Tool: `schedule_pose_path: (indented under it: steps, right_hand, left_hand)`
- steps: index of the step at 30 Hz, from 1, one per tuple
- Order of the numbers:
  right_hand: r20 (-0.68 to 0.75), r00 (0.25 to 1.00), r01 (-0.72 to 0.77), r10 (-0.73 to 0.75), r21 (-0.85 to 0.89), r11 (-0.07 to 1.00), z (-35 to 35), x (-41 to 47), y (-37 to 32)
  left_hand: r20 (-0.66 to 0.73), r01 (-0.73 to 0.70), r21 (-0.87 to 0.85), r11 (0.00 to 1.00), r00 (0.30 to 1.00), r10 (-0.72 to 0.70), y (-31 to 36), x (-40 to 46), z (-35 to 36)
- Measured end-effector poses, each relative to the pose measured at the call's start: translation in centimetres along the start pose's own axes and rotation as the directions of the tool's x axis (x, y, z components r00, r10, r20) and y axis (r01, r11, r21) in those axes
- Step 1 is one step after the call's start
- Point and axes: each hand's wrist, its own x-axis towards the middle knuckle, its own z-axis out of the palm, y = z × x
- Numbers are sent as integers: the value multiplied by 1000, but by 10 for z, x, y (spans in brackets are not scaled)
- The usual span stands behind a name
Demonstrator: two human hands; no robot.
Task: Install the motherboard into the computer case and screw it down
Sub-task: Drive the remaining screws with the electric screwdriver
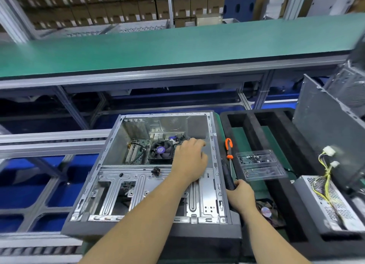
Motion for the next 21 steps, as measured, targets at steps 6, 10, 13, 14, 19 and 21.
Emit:
schedule_pose_path:
  steps: [6,10,13,14,19,21]
  right_hand:
    - [-10,1000,-14,14,-28,999,1,4,-2]
    - [7,1000,-25,26,-79,997,3,8,-4]
    - [34,999,-16,20,-125,992,6,11,-5]
    - [38,999,-15,20,-132,991,7,12,-6]
    - [66,993,-86,95,-133,987,8,22,-16]
    - [100,983,-135,152,-161,978,7,29,-22]
  left_hand:
    - [-41,-21,74,997,999,24,1,0,3]
    - [-17,-39,143,989,999,41,-1,2,6]
    - [-19,-45,157,987,999,49,-2,0,9]
    - [-24,-49,154,987,998,53,-3,0,9]
    - [-22,-62,154,986,998,66,-3,0,11]
    - [-26,-66,156,986,997,70,-3,-1,11]
